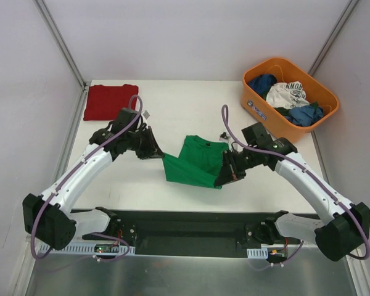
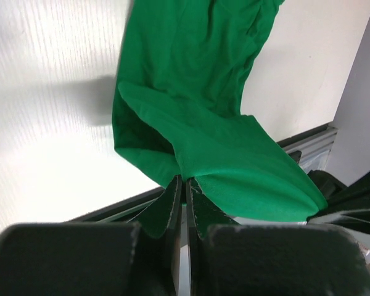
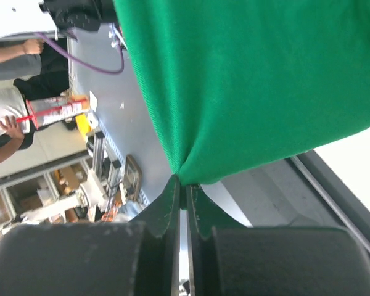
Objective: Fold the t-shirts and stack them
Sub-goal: Fold the long partially folded tshirt into a neat square
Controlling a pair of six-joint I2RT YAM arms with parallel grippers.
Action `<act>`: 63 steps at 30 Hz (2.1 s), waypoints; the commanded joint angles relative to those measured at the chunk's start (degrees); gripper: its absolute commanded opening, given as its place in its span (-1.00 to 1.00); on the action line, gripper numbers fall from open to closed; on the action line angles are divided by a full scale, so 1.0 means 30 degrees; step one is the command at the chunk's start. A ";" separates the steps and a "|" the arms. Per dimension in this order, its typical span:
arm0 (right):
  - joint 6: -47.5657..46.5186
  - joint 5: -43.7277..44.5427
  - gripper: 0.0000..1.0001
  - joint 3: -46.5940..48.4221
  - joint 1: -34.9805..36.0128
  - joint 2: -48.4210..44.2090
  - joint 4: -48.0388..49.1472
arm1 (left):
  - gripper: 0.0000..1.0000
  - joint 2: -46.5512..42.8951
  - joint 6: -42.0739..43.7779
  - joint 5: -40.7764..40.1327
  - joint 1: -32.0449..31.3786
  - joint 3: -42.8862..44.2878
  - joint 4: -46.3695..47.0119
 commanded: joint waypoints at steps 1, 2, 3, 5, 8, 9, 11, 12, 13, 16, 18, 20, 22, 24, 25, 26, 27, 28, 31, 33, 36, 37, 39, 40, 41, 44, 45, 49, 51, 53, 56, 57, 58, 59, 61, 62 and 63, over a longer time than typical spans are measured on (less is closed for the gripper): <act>-0.1662 -0.0491 -0.99 0.1107 -0.1074 0.0331 -0.2379 | -1.00 0.1729 0.0956 -0.1572 0.0048 0.1993 0.1044; -0.1751 -0.0490 -0.99 0.1194 -0.1309 0.0479 -0.2380 | -1.00 0.2574 0.1044 -0.1514 0.0048 0.2347 0.1220; -0.1926 -0.0490 -0.99 0.1398 -0.1746 0.0654 -0.2380 | -1.00 0.3017 0.1248 -0.1514 0.0048 0.2699 0.1251; -0.2132 -0.0374 -0.99 0.1779 -0.2246 0.1065 -0.2351 | -1.00 0.4335 0.1454 -0.1252 0.0048 0.3812 0.1396; -0.2454 0.0037 -0.99 0.2600 -0.3300 0.1534 -0.2032 | -1.00 0.5947 0.1688 -0.1191 0.0048 0.5189 0.1485; -0.2426 0.0095 -0.99 0.2717 -0.3825 0.1622 -0.1797 | -1.00 0.6328 0.1719 -0.1249 0.0048 0.5511 0.1485; -0.2367 0.0038 -0.99 0.3040 -0.4297 0.2060 -0.1328 | -1.00 0.7383 0.1835 -0.1337 0.0048 0.6361 0.1486; -0.2338 0.0037 -0.99 0.3128 -0.4676 0.2236 -0.1151 | -1.00 0.7706 0.1894 -0.1425 0.0077 0.6625 0.1485; -0.2366 0.0095 -0.99 0.3216 -0.4883 0.2673 -0.1063 | -1.00 0.8376 0.1953 -0.1455 0.0106 0.7092 0.1456; -0.2191 0.0533 -0.99 0.3451 -0.5704 0.3523 -0.0536 | -1.00 0.9724 0.2070 -0.1484 0.0223 0.8117 0.1456; -0.2541 0.0798 -0.99 0.3627 -0.6229 0.3847 -0.0448 | -1.00 1.0372 0.2100 -0.1572 0.0282 0.8618 0.1456; -0.2224 0.1122 -0.99 0.3540 -0.6554 0.4404 0.0397 | -1.00 1.1251 0.2042 -0.1660 0.0369 0.9233 0.1456; -0.1783 0.0423 -0.99 0.3423 -0.6877 0.5136 0.1073 | -1.00 1.1924 0.1983 -0.1805 0.0428 0.9790 0.1456; -0.1517 -0.0078 -0.99 0.3480 -0.7052 0.5982 0.1750 | -1.00 1.2307 0.1982 -0.2245 0.0516 1.0287 0.1427; -0.1459 -0.0022 -0.99 0.3538 -0.7111 0.6220 0.1867 | -1.00 1.2715 0.1983 -0.2333 0.0545 1.0435 0.1456; -0.1372 0.0037 -0.99 0.3568 -0.7170 0.6483 0.2071 | -1.00 1.2893 0.2041 -0.2421 0.0604 1.0640 0.1456; -0.1197 0.0066 -0.99 0.3713 -0.7402 0.6950 0.2131 | -1.00 1.3127 0.2041 -0.2306 0.0662 1.1019 0.1456; -0.1079 0.0009 -0.99 0.3715 -0.7521 0.7100 0.2509 | -1.00 1.3564 0.2041 -0.2218 0.0663 1.1225 0.1456; -0.0580 -0.0051 -0.99 0.3656 -0.7960 0.7685 0.3272 | -1.00 1.4734 0.2158 -0.2421 0.0692 1.2162 0.1456; -0.0550 0.0095 -0.99 0.3802 -0.8195 0.8356 0.3362 | -1.00 1.5410 0.2188 -0.2625 0.0692 1.2921 0.1456; -0.0550 0.0505 -0.99 0.4066 -0.8430 0.9293 0.3683 | -1.00 1.6759 0.2275 -0.2278 0.0692 1.4005 0.1456; -0.0057 0.0709 -0.99 0.4182 -0.8459 0.9501 0.3800 | -1.00 1.7400 0.2275 -0.2130 0.0692 1.4272 0.1427; 0.0123 0.1265 -0.95 0.4242 -0.8635 1.0144 0.3918 | -1.00 1.7960 0.2246 -0.1925 0.0692 1.4944 0.1427; 0.0326 0.1442 -0.94 0.4271 -0.8693 1.0293 0.4180 | -1.00 1.8485 0.2304 -0.1808 0.0692 1.5151 0.1456; 0.0590 0.1676 -0.93 0.4213 -0.8781 1.0411 0.4327 | -1.00 1.8751 0.2305 -0.1807 0.0692 1.5327 0.1456; 0.0943 0.3372 -0.88 0.4358 -0.8811 1.0704 0.4563 | -0.90 1.9689 0.2451 -0.1457 0.0692 1.6147 0.1427; 0.1031 0.4479 -0.78 0.4417 -0.8782 1.0676 0.4534 | -0.80 1.9866 0.2538 -0.1252 0.0692 1.6555 0.1456; 0.1150 0.5283 -0.17 0.5003 -0.8694 1.0150 0.4272 | -0.05 1.9810 0.3152 0.0183 0.0663 1.7087 0.1456; 0.0361 0.5425 0.40 0.5469 -0.8227 0.9593 0.3717 | 0.32 1.8936 0.3417 0.0012 0.0546 1.6766 0.1456; -0.0080 0.5894 0.54 0.5706 -0.7524 0.9097 0.2545 | 0.59 1.8172 0.3710 -0.0195 0.0429 1.6008 0.1456; -0.0170 0.6160 0.85 0.5328 -0.6645 0.8045 0.2219 | 0.92 1.6386 0.3799 0.0067 0.0166 1.4342 0.1485; -0.0024 0.6276 0.96 0.5094 -0.6469 0.7749 0.2335 | 0.99 1.5395 0.3799 0.0155 -0.0096 1.3840 0.1485; 0.0035 0.6307 0.93 0.4889 -0.6061 0.7427 0.2511 | 0.98 1.4834 0.3857 0.0214 -0.0244 1.3284 0.1485; 0.0181 0.6278 0.93 0.4684 -0.5883 0.6843 0.2802 | 0.99 1.4335 0.3887 0.0244 -0.0448 1.2147 0.1572; 0.0909 0.5548 0.93 0.4099 -0.5678 0.6487 0.3973 | 0.99 1.2870 0.3916 0.1526 -0.0916 1.0825 0.2243; 0.1233 0.4907 0.93 0.3980 -0.5647 0.6370 0.4354 | 0.99 1.1995 0.3800 0.2345 -0.1006 0.9164 0.3842; 0.1527 0.4640 0.93 0.3804 -0.5676 0.6340 0.5199 | 0.99 1.1551 0.3480 0.4181 -0.1094 0.8249 0.4670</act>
